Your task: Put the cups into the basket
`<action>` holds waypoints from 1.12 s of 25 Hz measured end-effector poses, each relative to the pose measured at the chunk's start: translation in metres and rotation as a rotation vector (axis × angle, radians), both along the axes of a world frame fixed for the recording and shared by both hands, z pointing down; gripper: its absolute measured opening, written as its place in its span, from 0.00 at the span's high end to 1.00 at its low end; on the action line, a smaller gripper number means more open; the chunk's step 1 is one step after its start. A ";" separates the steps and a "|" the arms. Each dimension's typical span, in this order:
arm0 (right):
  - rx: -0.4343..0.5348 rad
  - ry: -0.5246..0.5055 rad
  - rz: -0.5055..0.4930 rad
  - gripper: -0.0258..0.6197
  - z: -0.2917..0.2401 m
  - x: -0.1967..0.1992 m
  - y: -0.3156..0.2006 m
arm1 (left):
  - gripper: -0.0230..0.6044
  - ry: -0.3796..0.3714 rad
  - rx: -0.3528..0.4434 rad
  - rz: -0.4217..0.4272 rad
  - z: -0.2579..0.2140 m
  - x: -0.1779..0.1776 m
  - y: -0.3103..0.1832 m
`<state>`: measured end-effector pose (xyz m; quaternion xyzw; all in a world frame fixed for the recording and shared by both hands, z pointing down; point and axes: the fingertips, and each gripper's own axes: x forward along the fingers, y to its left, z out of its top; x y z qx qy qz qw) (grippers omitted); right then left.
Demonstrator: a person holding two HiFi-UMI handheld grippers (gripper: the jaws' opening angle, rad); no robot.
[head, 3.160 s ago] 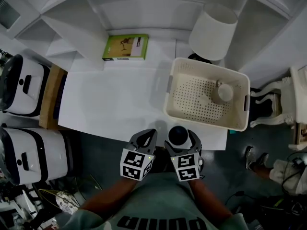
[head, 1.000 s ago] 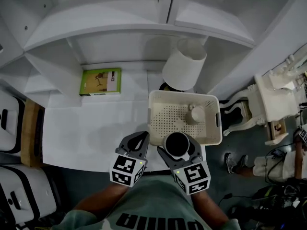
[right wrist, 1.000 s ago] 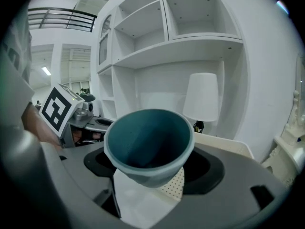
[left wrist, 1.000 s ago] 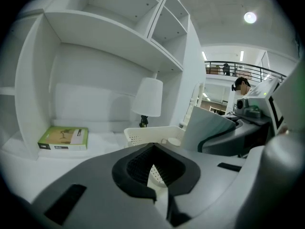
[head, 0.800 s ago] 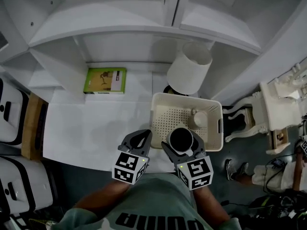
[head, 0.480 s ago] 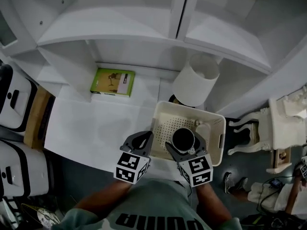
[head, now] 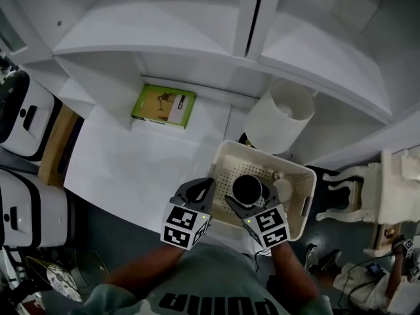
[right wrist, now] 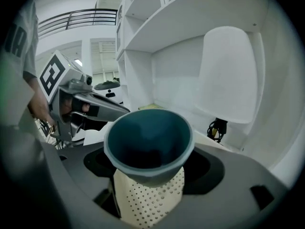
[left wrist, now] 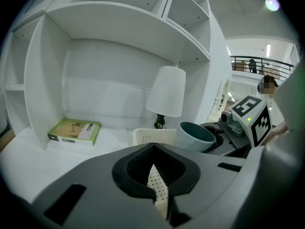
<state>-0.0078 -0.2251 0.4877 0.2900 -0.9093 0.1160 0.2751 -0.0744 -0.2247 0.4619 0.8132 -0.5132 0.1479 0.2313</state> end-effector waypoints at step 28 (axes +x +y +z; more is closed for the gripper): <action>-0.086 0.117 -0.187 0.35 0.096 -0.003 -0.002 | 0.95 -0.012 -0.051 -0.043 0.015 0.006 -0.001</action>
